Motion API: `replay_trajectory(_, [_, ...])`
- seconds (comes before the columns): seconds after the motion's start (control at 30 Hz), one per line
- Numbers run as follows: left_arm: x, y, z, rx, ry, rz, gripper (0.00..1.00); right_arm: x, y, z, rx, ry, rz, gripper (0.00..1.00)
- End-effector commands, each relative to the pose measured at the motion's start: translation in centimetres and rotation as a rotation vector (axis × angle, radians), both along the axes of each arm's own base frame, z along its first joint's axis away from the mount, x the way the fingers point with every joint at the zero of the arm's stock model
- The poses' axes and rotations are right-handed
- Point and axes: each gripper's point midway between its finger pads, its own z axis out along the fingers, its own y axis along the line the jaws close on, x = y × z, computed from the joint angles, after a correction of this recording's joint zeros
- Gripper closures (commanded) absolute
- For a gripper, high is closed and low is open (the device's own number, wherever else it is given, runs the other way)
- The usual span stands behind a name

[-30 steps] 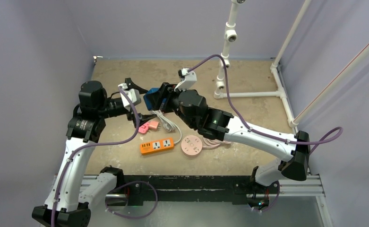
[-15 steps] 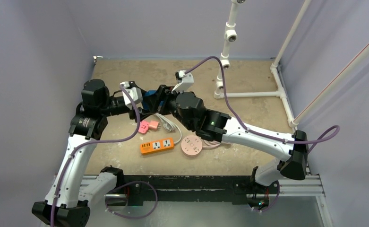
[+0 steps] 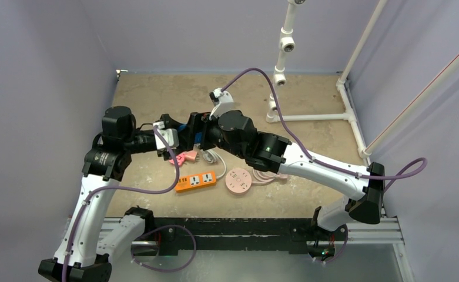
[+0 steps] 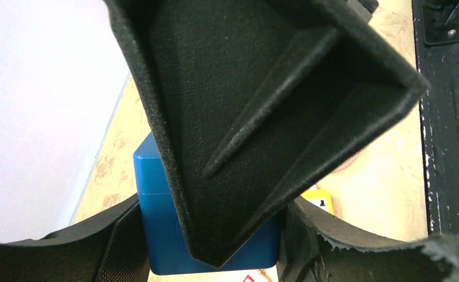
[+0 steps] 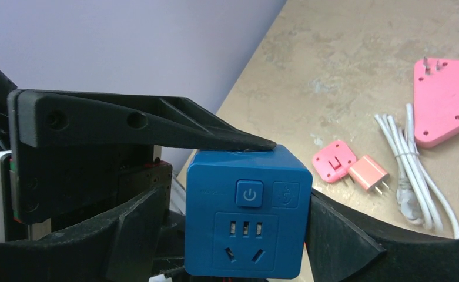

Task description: Insert the plug

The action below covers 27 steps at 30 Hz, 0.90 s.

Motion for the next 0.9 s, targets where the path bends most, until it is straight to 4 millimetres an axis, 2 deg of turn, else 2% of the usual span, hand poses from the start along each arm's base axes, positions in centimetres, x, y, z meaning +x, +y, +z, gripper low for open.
replay_trajectory(0.0, [-0.7, -0.1, -0.1, 0.02, -0.061, -0.044, 1.0, -2.0, -0.3, 4.2, 0.082, -0.014, 0.092, 0.21])
replay_trajectory(0.17, [-1.3, 0.0, 0.1, 0.016, -0.07, -0.042, 1.0, -1.7, -0.1, 3.8, 0.059, -0.013, 0.086, 0.38])
replay_trajectory(0.23, [-1.5, 0.0, -0.1, 0.017, -0.068, -0.043, 1.0, -1.3, -0.1, 3.5, 0.044, -0.009, 0.073, 0.5])
replay_trajectory(0.33, [-1.4, 0.1, -0.7, 0.024, -0.048, -0.034, 1.0, -1.0, -0.2, 2.9, 0.018, 0.004, 0.051, 0.77])
replay_trajectory(0.37, [-1.1, 0.2, -1.1, 0.029, -0.031, -0.021, 0.76, -0.8, -0.4, 2.6, 0.002, 0.012, 0.037, 0.86])
replay_trajectory(0.4, [-0.9, 0.4, -1.7, 0.038, -0.01, -0.008, 0.41, -0.6, -0.5, 2.0, -0.021, 0.022, 0.023, 0.93])
replay_trajectory(0.43, [-0.7, 0.6, -2.5, 0.058, 0.012, 0.002, 0.17, -0.5, -0.8, 1.1, -0.055, 0.04, 0.009, 0.99])
replay_trajectory(0.47, [-0.7, 0.8, -3.4, 0.085, 0.033, 0.003, 0.08, -0.3, -1.0, -0.1, -0.095, 0.06, -0.009, 1.0])
replay_trajectory(0.5, [-0.7, 1.0, -4.3, 0.116, 0.047, 0.0, 0.04, -0.1, -1.4, -1.6, -0.144, 0.088, -0.031, 1.0])
replay_trajectory(0.63, [-1.0, 1.9, -7.7, 0.21, 0.127, -0.001, 0.01, -0.4, -3.7, -8.0, -0.338, 0.206, -0.098, 1.0])
replay_trajectory(0.73, [-1.5, 2.6, -10.1, 0.274, 0.158, -0.013, 0.01, -0.5, -4.8, -10.0, -0.39, 0.217, -0.123, 1.0])
replay_trajectory(0.87, [-2.2, 3.9, -13.5, 0.378, 0.201, -0.035, 0.01, -1.0, -5.2, -11.6, -0.419, 0.244, -0.113, 1.0])
